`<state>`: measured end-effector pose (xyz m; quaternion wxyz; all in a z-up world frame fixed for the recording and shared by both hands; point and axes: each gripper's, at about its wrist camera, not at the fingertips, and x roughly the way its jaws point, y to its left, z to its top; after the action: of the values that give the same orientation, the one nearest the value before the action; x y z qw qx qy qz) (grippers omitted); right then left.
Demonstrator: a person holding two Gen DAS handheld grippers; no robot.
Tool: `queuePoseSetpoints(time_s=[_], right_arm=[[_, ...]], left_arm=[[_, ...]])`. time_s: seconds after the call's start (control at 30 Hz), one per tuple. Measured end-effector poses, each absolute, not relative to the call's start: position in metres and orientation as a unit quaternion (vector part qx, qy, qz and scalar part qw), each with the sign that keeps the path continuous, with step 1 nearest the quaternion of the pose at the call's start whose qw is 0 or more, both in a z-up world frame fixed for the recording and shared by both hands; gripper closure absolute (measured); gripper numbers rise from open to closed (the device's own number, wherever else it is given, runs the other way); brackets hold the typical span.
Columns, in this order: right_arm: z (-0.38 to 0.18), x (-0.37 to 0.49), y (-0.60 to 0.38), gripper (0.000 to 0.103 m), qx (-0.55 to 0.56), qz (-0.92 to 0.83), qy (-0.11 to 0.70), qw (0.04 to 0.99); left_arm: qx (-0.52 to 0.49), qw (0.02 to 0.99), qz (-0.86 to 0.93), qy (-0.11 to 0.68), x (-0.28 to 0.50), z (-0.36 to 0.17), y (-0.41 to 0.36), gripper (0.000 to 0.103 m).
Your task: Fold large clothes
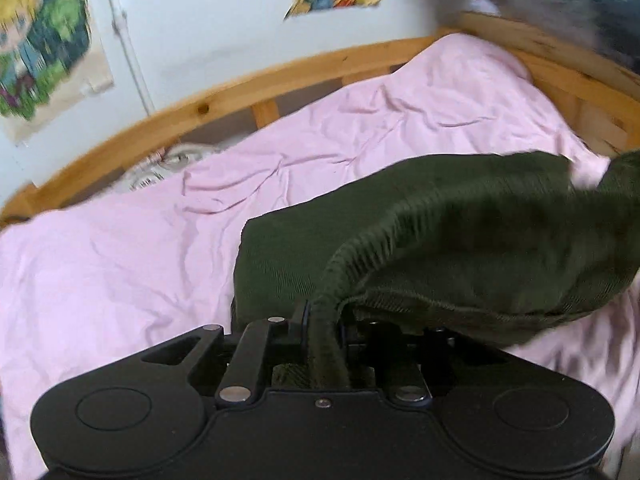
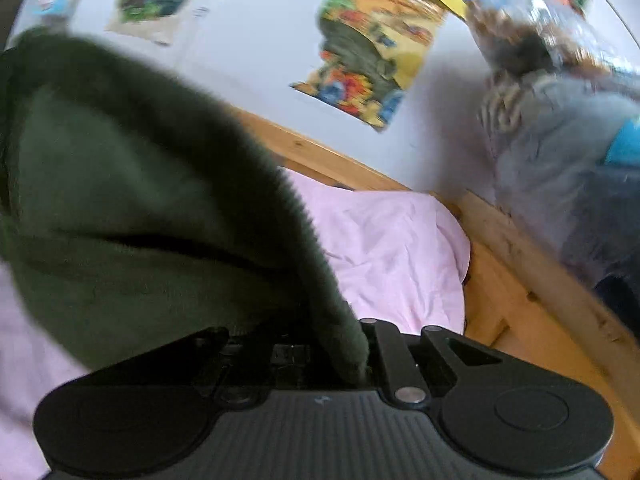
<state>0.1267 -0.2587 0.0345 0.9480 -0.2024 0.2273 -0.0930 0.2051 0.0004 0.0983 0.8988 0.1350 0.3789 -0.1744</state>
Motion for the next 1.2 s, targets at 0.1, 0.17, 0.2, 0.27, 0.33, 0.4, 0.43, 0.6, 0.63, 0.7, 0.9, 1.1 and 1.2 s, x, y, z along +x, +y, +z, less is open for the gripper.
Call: queuePoseSetpoints(time_s=[0.1,0.17,0.2,0.27,0.33,0.4,0.43,0.6,0.63,0.7,0.9,1.1,1.2], right_arm=[[0.018,0.159,-0.277,0.091,-0.162,-0.105,0.231,0.954],[0.007,0.178,-0.291,0.09,-0.129,-0.109,0.238,0.956],[0.0,0.185,-0.297,0.089,-0.112,-0.111,0.239,0.958],[-0.012,0.192,-0.308,0.085,-0.08,-0.111,0.235,0.962],[-0.021,0.193,-0.316,0.083,-0.058,-0.104,0.228,0.966],[-0.025,0.19,-0.32,0.082,-0.061,-0.098,0.218,0.969],[-0.025,0.188,-0.321,0.078,-0.061,-0.097,0.215,0.97],[-0.02,0.168,-0.331,0.001,0.011,-0.077,0.179,0.981],[-0.017,0.164,-0.332,0.001,0.021,-0.071,0.176,0.982],[-0.011,0.157,-0.331,0.0,0.018,-0.059,0.177,0.982],[-0.013,0.136,-0.332,0.0,0.026,-0.074,0.215,0.974],[-0.018,0.122,-0.358,0.002,0.146,-0.09,0.255,0.952],[-0.016,0.119,-0.353,0.013,0.129,-0.089,0.252,0.955]], left_arm=[[0.129,0.89,-0.168,0.403,0.256,0.084,-0.006,0.085],[0.111,0.88,-0.165,0.43,0.291,0.07,-0.002,0.083],[0.095,0.876,-0.164,0.443,0.304,0.064,0.002,0.08],[0.058,0.869,-0.168,0.462,0.325,0.053,0.012,0.075],[0.021,0.872,-0.173,0.458,0.337,0.047,0.024,0.061],[-0.017,0.887,-0.167,0.43,0.341,0.051,0.041,0.023],[-0.038,0.896,-0.164,0.412,0.34,0.054,0.05,0.019],[-0.138,0.914,-0.141,0.355,0.322,0.063,0.092,0.007],[-0.146,0.916,-0.139,0.346,0.315,0.061,0.096,0.005],[-0.156,0.92,-0.141,0.331,0.296,0.055,0.103,0.002],[-0.175,0.916,-0.153,0.327,0.226,0.016,0.102,0.001],[-0.084,0.917,-0.128,0.369,0.184,-0.03,0.089,0.021],[-0.045,0.924,-0.111,0.362,0.187,-0.032,0.086,0.035]])
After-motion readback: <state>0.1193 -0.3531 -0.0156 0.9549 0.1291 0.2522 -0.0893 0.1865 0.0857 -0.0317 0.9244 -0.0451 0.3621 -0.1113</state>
